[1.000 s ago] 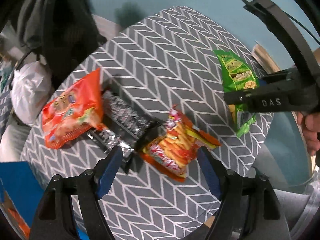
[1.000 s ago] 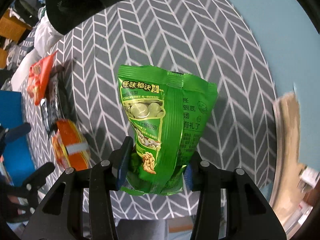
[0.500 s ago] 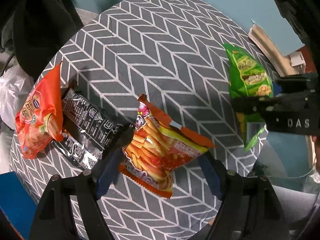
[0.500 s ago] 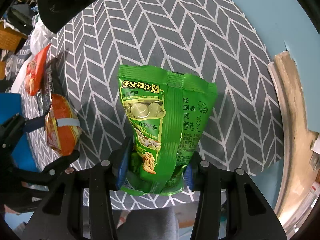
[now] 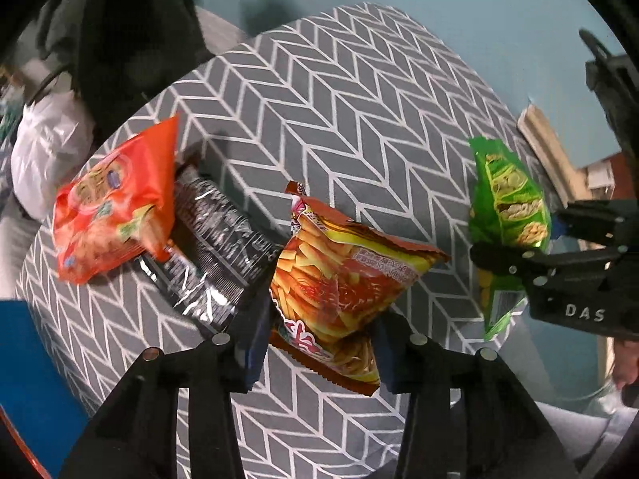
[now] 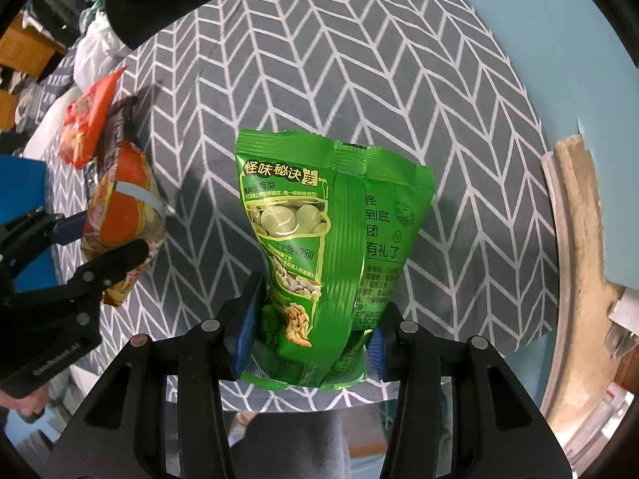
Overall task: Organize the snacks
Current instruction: 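Carry both bags over the box and open both tools to drop them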
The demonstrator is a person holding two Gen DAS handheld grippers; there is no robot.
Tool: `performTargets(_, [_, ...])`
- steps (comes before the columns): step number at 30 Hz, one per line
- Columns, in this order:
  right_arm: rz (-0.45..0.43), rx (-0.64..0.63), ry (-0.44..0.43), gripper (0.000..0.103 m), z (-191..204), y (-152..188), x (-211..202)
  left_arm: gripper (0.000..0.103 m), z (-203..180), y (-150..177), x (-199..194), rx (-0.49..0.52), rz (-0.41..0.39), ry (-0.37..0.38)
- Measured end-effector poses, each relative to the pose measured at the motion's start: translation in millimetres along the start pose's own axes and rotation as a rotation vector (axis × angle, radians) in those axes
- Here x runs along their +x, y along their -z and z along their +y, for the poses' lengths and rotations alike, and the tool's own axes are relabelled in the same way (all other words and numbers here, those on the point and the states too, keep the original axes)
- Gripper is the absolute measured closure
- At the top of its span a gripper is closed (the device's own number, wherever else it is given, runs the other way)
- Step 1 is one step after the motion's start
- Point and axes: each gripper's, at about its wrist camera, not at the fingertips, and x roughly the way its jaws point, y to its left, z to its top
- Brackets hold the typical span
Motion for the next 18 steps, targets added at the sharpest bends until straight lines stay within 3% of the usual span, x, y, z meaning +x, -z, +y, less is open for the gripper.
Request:
performTargets(9, [-0.021, -0.080, 0.006, 0.058, 32.3, -14.0, -20.8, 0.058, 20.3, 16.7, -44.4, -0.099, -0.058, 0.023])
performTargets(18, [-0.056, -0.184, 0.002, 0.058, 70.9, -26.6, -49.1, 0.058, 45.8, 42.6, -101.0, -0.169, -0.117, -0.007])
